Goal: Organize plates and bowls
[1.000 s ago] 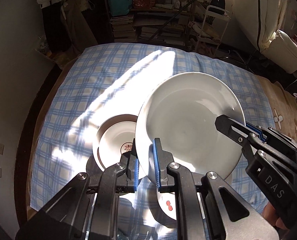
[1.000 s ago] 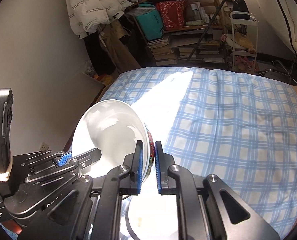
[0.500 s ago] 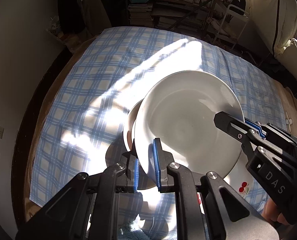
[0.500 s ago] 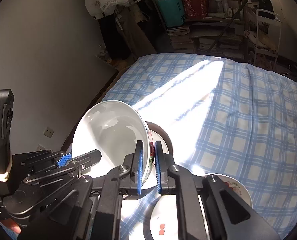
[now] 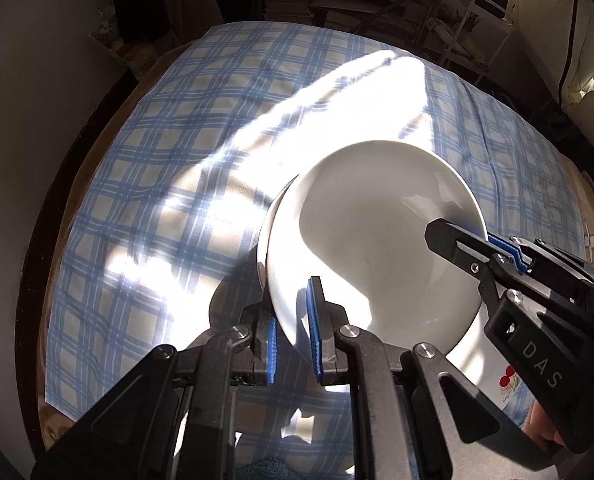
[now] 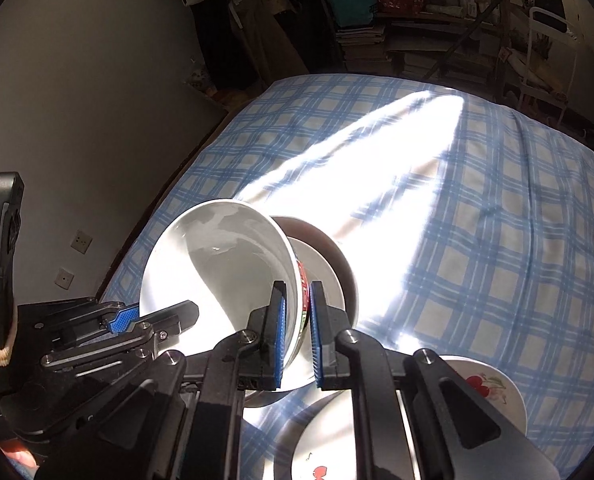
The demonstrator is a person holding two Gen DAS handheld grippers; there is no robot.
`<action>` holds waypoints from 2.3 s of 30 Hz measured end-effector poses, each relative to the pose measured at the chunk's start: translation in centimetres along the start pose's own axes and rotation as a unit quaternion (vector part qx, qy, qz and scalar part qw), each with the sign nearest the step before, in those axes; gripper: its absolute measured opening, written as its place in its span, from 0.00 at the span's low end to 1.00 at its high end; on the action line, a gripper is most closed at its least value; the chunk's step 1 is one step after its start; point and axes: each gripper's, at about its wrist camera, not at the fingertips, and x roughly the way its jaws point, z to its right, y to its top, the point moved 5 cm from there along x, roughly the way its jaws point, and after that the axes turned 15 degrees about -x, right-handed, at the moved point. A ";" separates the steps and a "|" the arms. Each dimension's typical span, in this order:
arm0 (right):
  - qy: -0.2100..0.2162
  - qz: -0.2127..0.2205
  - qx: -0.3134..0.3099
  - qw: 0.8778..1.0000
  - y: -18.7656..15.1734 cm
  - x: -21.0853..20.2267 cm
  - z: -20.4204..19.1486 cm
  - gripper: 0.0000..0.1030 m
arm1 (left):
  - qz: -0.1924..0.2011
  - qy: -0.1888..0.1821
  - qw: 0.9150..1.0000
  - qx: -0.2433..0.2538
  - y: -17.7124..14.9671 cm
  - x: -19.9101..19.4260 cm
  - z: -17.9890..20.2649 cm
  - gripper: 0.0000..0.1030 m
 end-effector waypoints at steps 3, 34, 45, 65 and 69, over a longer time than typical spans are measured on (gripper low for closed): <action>0.002 -0.003 0.005 1.000 -0.2 0.5 0.2 0.12 | -0.002 0.003 1.000 0.000 0.1 0.5 0.0 0.13; 0.020 -0.016 0.024 0.999 -1.5 3.1 1.6 0.12 | -0.012 0.025 1.000 0.007 0.4 3.6 0.3 0.14; 0.020 -0.014 0.011 1.000 -1.3 2.7 1.4 0.14 | 0.018 0.036 0.999 0.023 0.5 2.9 0.5 0.14; -0.002 0.018 0.009 1.000 -0.1 -1.2 4.2 0.49 | 0.032 0.007 0.999 -0.037 1.9 1.1 -2.6 0.25; -0.007 0.009 0.025 1.000 -0.4 -1.2 5.7 0.67 | 0.042 0.015 0.997 -0.055 2.6 0.9 -4.0 0.39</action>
